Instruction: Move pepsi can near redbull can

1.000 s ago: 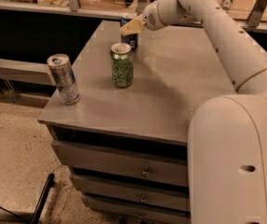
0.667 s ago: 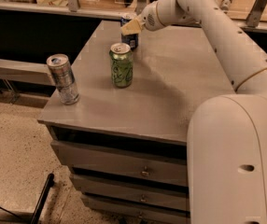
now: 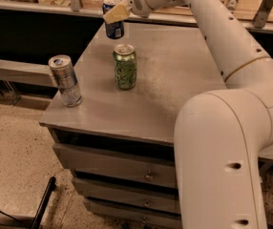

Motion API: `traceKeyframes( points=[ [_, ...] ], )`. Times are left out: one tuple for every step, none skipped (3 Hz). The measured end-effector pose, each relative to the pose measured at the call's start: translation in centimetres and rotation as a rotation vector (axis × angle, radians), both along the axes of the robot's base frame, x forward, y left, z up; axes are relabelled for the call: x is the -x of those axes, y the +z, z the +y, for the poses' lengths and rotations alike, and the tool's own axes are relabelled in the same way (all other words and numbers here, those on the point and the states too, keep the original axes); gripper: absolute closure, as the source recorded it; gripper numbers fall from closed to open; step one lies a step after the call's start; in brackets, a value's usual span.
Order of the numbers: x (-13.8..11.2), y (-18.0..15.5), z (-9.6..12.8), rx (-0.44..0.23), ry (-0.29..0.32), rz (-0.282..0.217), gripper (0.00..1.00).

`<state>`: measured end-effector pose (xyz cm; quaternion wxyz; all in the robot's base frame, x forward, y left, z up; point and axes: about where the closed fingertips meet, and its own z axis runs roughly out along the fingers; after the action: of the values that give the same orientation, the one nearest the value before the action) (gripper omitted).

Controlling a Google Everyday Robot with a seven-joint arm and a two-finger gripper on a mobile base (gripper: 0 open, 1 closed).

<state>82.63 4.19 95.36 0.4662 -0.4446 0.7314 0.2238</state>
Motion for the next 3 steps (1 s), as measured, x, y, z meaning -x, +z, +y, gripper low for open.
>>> traceKeyframes(
  points=[
    [1.8,4.7,5.4,0.039,0.071,-0.087,1.0],
    [4.3,9.7,6.7,0.042,0.062,-0.163,1.0],
    [8.4,15.0,5.6,0.025,0.001,-0.243,1.0]
  ],
)
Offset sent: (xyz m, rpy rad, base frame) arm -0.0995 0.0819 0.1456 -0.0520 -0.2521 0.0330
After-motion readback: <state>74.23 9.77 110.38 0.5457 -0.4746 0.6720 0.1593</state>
